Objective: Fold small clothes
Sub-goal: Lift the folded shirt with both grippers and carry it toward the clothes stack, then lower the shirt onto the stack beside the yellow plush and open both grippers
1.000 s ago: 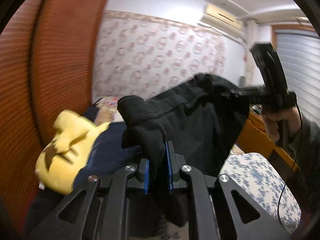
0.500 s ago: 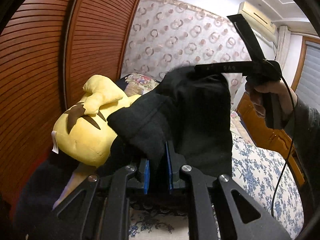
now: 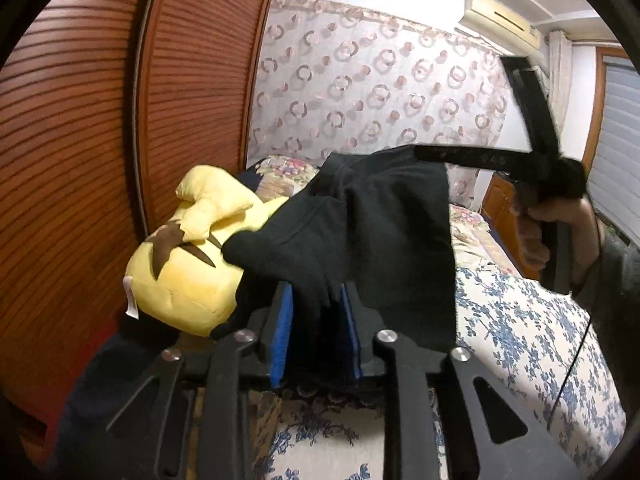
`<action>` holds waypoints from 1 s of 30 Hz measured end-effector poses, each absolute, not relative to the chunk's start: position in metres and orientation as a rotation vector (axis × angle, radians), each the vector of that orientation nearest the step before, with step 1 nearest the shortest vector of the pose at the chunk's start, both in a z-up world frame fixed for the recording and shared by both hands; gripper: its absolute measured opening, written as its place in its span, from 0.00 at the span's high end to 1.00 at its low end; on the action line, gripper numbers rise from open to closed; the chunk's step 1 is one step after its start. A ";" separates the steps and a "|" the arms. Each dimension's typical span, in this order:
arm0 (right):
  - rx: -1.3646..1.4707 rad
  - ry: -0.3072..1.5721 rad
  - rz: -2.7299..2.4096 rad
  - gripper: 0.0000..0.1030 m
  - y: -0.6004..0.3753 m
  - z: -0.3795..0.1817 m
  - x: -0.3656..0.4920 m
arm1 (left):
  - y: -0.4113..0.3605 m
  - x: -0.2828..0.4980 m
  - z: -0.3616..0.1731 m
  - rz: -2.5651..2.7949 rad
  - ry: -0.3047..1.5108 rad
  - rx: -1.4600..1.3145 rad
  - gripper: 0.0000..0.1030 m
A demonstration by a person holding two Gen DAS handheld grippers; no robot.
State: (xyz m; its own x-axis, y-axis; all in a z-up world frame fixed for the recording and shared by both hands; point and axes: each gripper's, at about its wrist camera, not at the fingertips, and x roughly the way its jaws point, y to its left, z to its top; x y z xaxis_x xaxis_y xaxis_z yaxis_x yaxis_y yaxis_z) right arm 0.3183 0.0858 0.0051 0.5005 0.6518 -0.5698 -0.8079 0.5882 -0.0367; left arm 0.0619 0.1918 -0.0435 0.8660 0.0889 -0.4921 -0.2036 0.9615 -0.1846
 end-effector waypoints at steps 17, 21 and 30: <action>-0.265 0.614 0.811 0.43 0.044 -0.012 0.302 | 0.147 0.052 -0.019 0.111 0.486 -0.102 0.43; -0.246 0.558 0.769 0.39 -0.001 0.004 0.262 | 0.132 0.051 -0.015 0.081 0.480 -0.082 0.43; -0.173 0.512 0.621 0.21 -0.099 0.012 0.188 | 0.083 0.053 -0.005 0.005 0.460 -0.033 0.43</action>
